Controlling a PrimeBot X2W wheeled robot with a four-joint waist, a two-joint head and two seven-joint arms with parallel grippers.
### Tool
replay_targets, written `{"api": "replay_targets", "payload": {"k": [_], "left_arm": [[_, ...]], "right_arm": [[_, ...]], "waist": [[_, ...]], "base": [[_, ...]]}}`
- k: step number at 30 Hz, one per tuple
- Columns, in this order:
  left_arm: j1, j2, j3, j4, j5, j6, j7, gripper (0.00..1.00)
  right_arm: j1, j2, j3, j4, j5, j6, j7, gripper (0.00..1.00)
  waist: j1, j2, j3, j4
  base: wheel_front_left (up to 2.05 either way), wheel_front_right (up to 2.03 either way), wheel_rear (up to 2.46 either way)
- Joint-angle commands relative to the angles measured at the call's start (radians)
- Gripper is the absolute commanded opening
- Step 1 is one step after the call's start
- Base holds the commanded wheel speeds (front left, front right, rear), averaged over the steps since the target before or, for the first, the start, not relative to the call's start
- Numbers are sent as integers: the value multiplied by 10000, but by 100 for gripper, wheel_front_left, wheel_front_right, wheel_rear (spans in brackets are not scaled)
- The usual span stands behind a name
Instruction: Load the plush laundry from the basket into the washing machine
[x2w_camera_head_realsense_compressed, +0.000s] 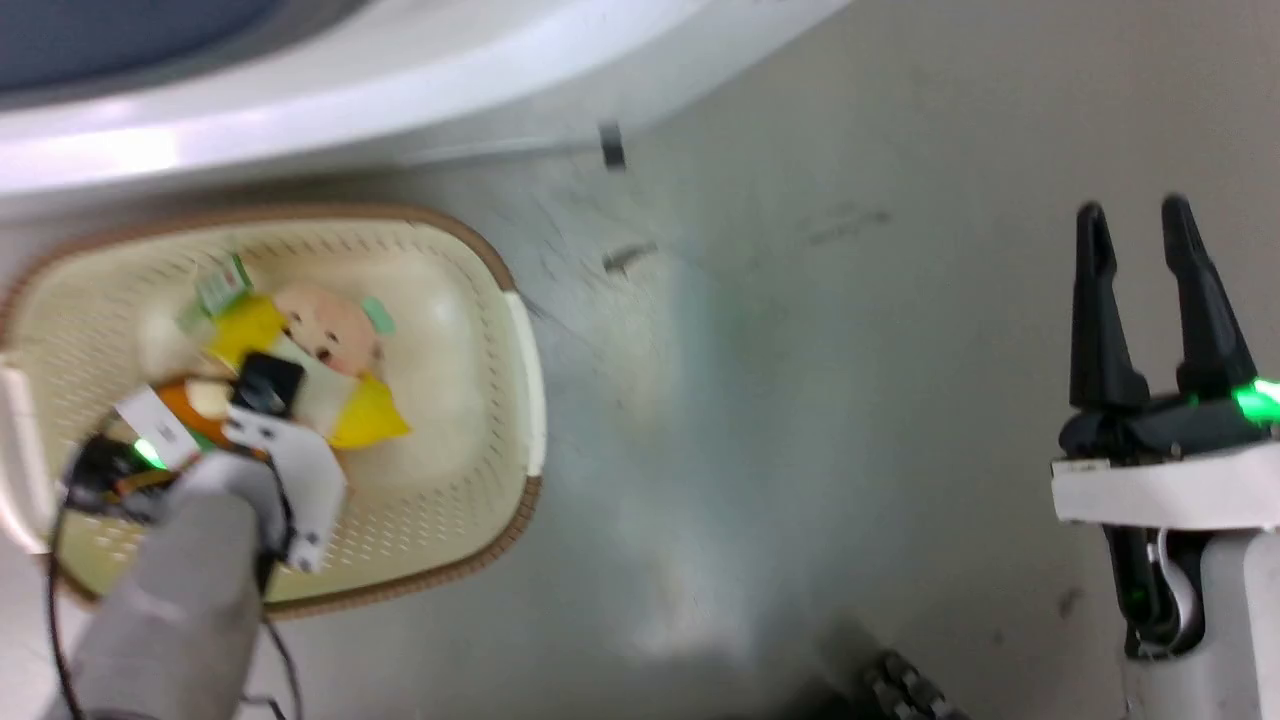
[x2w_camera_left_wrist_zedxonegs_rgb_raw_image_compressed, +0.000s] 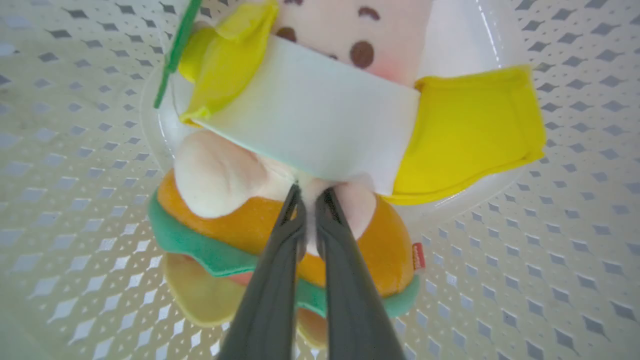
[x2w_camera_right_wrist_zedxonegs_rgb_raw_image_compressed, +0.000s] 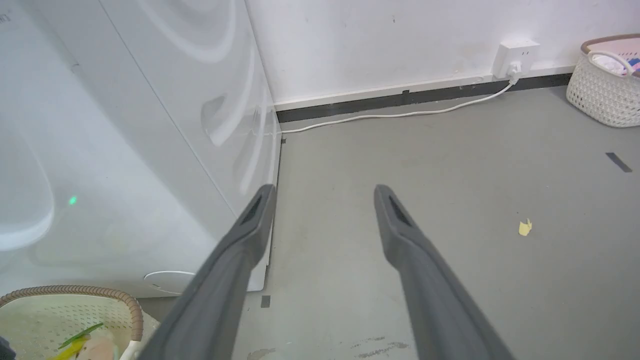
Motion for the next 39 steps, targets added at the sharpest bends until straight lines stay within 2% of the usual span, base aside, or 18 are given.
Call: {"api": "replay_targets", "payload": {"k": [1,12,14,17,19,20,21,23,24,25,26,27,29,30,34,39], "left_arm": [[230,-146,25,51,-118,-5,-191,0],[1521,-1085,491,104,-1046,-346,-1930,0],[1998,-1326,642,-239,-1277,-399,-2261,0],[2354,-1461,737,-652,-1402,-454,-2330,0],[2993,-1571,897,-1958,-1427,-384,-2344,0],[2993,-1571,897,-1958,-1427,-384,-2344,0],[3495,-1611,1072,-2923,-1418,-269,-2346,0],[3725,-1643,1157,-3416,-1394,-212,-2346,0],[4170,-1761,1444,-4433,-1471,-189,-2347,0],[4170,-1761,1444,-4433,-1471,-189,-2347,0],[4577,-1906,1969,-5614,-1650,-145,-2348,0],[4577,-1906,1969,-5614,-1650,-145,-2348,0],[5034,-2025,2401,-7304,-1452,-133,-2348,0],[5034,-2025,2401,-7304,-1452,-133,-2348,0],[5172,-2142,2919,-9626,-950,-89,-2349,0],[4670,-2085,3197,-10364,-834,-189,-2349,0]], "right_arm": [[248,26,-90,41,-136,-9,-47,100],[1180,26,-500,189,-816,-9,-47,100],[1411,26,-568,219,-917,-9,-47,100],[1583,26,-618,224,-975,-9,-47,100],[1848,26,-665,220,-1074,-9,-47,100],[1848,26,-665,220,-1074,-9,-47,100],[1992,26,-693,225,-1130,-9,-47,100],[2048,26,-715,216,-1146,-9,-47,100],[2141,26,-732,212,-1178,-9,-47,100],[2141,26,-732,212,-1178,-9,-47,100],[2222,26,-741,211,-1209,-9,-47,100],[2222,26,-741,211,-1209,-9,-47,100],[2259,26,-768,206,-1231,-9,-47,100],[2259,26,-768,206,-1231,-9,-47,100],[2053,26,-870,110,-1132,-9,-47,100],[1738,26,-829,-3,-1195,-9,-47,100]], "waist": [[0,-1,-1068,558],[0,-1,-3422,1585],[0,-1,-4049,1849],[0,-1,-4416,2030],[0,-1,-4890,2299],[0,-1,-4890,2299],[0,-1,-5092,2439],[0,-1,-5147,2507],[0,-1,-5268,2615],[0,-1,-5268,2615],[0,-1,-5331,2685],[0,-1,-5331,2685],[0,-1,-5342,2744],[0,-1,-5342,2744],[0,-1,-4980,2720],[0,-1,-4366,2512]], "base": [[0,0,0],[0,0,0],[0,0,0],[0,0,0],[0,0,0],[0,0,0],[0,0,0],[0,0,0],[0,0,0],[0,0,0],[0,0,0],[0,0,0],[0,0,0],[0,0,0],[0,0,0],[0,0,0]]}}
